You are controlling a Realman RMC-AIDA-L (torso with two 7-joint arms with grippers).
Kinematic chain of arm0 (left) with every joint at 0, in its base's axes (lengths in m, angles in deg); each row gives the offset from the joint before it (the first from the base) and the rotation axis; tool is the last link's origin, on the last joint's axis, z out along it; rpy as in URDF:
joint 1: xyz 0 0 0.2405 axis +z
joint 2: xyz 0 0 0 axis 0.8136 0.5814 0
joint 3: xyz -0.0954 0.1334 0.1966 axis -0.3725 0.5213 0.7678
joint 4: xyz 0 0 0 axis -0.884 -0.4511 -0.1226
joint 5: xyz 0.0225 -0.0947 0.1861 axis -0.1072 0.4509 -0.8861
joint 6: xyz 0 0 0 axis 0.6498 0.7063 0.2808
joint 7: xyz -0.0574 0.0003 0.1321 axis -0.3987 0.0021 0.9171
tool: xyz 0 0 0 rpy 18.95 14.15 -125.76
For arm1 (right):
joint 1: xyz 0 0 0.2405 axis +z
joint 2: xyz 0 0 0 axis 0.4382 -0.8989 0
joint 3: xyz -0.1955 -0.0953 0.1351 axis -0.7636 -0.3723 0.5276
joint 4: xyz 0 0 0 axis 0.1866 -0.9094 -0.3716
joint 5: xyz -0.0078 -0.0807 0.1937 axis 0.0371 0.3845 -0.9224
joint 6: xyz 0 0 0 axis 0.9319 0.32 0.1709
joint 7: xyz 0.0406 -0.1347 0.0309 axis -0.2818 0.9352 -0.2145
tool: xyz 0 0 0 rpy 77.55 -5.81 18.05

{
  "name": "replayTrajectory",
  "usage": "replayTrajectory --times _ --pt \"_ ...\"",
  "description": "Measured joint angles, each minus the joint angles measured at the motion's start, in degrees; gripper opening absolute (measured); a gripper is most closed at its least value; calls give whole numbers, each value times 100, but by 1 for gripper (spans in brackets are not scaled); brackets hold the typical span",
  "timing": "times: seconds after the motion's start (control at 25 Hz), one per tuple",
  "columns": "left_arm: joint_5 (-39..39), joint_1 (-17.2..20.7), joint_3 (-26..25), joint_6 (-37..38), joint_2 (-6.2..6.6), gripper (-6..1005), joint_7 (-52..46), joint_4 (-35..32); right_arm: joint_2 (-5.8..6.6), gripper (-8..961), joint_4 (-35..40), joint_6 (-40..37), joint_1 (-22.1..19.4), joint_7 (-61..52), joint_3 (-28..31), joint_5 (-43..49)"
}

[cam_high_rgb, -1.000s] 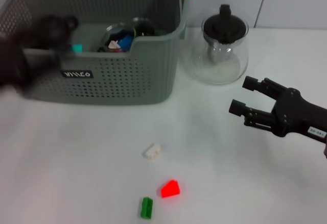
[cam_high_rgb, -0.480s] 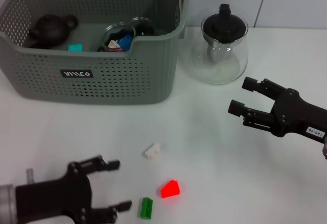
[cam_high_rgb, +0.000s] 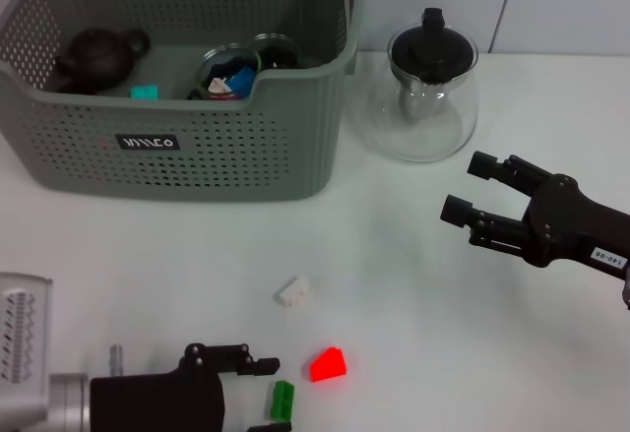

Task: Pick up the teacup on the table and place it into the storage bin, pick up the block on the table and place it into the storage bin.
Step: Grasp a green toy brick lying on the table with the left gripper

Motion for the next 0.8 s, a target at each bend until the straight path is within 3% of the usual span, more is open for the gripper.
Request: replayTrajectory --times 0.24,0.8 --pt "9 -28 21 -234 -10 619 391 156 0 944 0 0 2 0 0 -1" --pt "-24 -212 93 -596 -10 626 400 420 10 944 0 -1 -7 -9 0 -3"
